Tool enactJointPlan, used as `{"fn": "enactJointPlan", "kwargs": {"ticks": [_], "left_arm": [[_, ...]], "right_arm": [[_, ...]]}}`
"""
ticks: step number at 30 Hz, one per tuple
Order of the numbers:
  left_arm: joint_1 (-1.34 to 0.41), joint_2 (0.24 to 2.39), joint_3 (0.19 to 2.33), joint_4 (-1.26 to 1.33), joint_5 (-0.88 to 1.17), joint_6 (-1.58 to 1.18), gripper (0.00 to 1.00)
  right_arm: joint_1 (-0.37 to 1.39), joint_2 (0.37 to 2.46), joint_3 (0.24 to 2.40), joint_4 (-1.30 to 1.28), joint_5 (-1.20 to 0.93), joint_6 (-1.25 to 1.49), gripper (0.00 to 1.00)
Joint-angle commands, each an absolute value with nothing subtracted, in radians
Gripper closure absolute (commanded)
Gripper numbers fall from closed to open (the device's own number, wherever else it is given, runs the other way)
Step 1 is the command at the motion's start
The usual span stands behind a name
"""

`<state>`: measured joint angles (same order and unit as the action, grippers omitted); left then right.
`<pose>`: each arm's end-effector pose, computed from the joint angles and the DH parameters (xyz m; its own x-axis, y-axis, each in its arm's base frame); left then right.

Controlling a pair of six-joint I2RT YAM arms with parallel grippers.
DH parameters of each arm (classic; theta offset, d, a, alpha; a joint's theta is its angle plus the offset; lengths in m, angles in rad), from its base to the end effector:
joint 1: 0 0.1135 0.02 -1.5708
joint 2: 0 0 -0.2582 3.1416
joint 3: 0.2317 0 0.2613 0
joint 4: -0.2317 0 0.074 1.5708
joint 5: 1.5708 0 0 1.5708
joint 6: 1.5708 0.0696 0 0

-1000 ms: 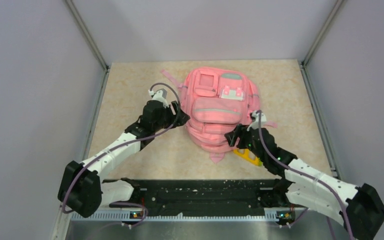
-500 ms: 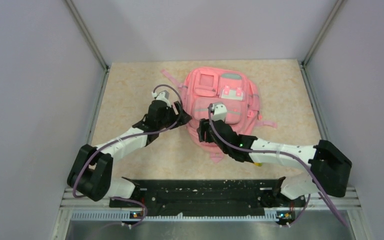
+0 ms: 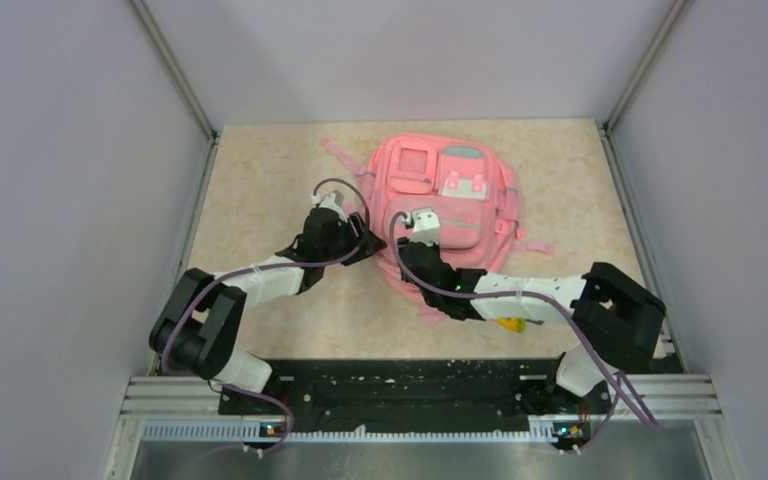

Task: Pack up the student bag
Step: Zip the student bag at the center of the board.

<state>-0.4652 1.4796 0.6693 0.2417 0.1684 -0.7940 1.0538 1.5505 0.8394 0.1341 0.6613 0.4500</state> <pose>0.2945 -0.1609 0.1509 -0.7428 -0.4138 -0.5263 0.0553 0.7455 -0.6642 0.2125 0.2872 0.1808 -0.4305 -0.0627 -0.9004 -0.2714 0.9604 0.0629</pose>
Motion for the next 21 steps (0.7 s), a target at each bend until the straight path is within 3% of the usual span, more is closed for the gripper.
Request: {"fn": "enactJointPlan", "kwargs": {"ticks": [1, 4, 6, 8, 21], "left_arm": [[-0.463, 1.514, 0.651, 0.38, 0.213, -0.833, 0.47], [-0.464, 1.53, 0.65, 0.405, 0.216, -0.838, 0.62], [-0.463, 1.526, 0.65, 0.406, 0.19, -0.827, 0.79], [-0.458, 1.513, 0.661, 0.369, 0.141, -0.797, 0.97], [-0.261, 1.557, 0.883, 0.203, 0.069, -0.58, 1.0]], "right_arm": [[1.064, 1.575, 0.896, 0.175, 0.733, 0.41, 0.66], [1.063, 1.587, 0.904, 0.175, 0.743, 0.392, 0.84], [1.064, 1.586, 0.905, 0.159, 0.748, 0.393, 0.96], [1.064, 1.566, 0.893, 0.148, 0.752, 0.396, 1.0], [0.915, 1.297, 0.65, 0.052, 0.659, 0.439, 1.0]]}}
